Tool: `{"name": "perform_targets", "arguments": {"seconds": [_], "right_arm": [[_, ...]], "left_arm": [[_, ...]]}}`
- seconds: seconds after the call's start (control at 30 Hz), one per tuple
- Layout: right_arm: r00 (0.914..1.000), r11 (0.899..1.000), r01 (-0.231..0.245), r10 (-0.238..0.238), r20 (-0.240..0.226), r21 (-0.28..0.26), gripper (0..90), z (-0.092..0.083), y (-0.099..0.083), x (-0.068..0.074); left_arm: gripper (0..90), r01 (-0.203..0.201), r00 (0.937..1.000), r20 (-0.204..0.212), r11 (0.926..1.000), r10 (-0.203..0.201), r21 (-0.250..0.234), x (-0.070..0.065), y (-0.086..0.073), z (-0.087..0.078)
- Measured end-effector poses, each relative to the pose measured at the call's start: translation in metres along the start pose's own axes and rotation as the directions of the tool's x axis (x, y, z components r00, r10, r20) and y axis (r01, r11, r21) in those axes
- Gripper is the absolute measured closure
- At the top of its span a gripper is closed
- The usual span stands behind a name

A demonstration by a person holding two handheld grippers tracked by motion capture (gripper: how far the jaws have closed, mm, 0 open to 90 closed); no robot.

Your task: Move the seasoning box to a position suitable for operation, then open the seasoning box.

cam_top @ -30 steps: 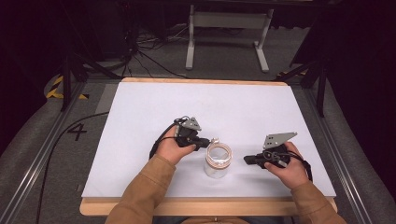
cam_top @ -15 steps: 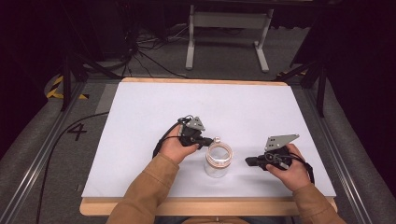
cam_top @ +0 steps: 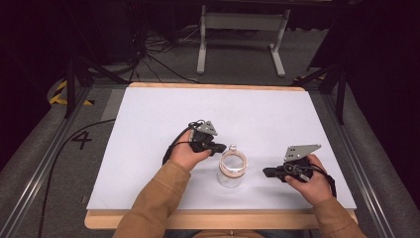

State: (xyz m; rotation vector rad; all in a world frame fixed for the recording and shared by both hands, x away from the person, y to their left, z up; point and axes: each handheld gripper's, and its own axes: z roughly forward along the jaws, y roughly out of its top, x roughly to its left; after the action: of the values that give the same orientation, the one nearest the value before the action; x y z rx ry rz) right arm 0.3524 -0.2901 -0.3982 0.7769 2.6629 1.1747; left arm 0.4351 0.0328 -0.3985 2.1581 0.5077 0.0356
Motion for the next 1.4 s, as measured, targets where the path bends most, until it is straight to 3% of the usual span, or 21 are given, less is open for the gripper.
{"name": "perform_targets", "arguments": {"seconds": [0.2,0.33,0.47,0.6,0.73,0.9,1.2,1.3,1.4], "right_arm": [[1.0,1.0,0.0,0.0,-0.002,-0.002,90.0,0.001,0.002,0.0],[1.0,1.0,0.003,-0.003,-0.001,-0.004,90.0,0.001,0.002,0.0],[1.0,1.0,0.0,0.0,0.001,-0.004,90.0,0.0,0.001,0.001],[1.0,1.0,0.001,-0.001,0.005,-0.007,90.0,-0.001,0.001,0.003],[0.9999,1.0,0.009,-0.009,0.004,-0.004,90.0,0.0,0.001,0.005],[0.9999,1.0,0.011,-0.011,0.001,-0.005,90.0,-0.001,0.001,0.007],[0.9995,1.0,0.028,-0.028,-0.012,0.003,90.0,0.004,0.004,0.013],[0.9991,0.999,0.037,-0.037,-0.02,0.007,90.0,0.005,0.005,0.015],[0.999,0.999,0.04,-0.04,-0.02,0.012,90.0,0.006,0.005,0.017]], "left_arm": [[89.8,0.012,0.9999,-0.002,0.9971,-0.012,-0.075,-0.004,0.007,-0.023],[89.8,0.004,1.0,0.004,0.9911,-0.004,-0.133,-0.012,0.015,-0.035],[89.8,-0.006,0.9996,0.025,0.9819,0.01,-0.19,-0.021,0.023,-0.037],[89.8,-0.016,0.9992,0.032,0.9787,0.023,-0.205,-0.026,0.025,-0.029],[89.8,-0.012,0.9992,0.035,0.982,0.019,-0.189,-0.025,0.024,-0.019],[89.8,0.003,0.9996,0.029,0.9794,0.002,-0.202,-0.024,0.022,-0.016],[89.7,0.022,0.9994,0.032,0.983,-0.016,-0.182,-0.021,0.019,-0.01],[89.3,0.013,0.9999,0.005,0.9834,-0.013,-0.181,-0.021,0.019,-0.005],[88.7,0.01,1.0,0.003,0.9826,-0.009,-0.185,-0.022,0.02,-0.003]]}}
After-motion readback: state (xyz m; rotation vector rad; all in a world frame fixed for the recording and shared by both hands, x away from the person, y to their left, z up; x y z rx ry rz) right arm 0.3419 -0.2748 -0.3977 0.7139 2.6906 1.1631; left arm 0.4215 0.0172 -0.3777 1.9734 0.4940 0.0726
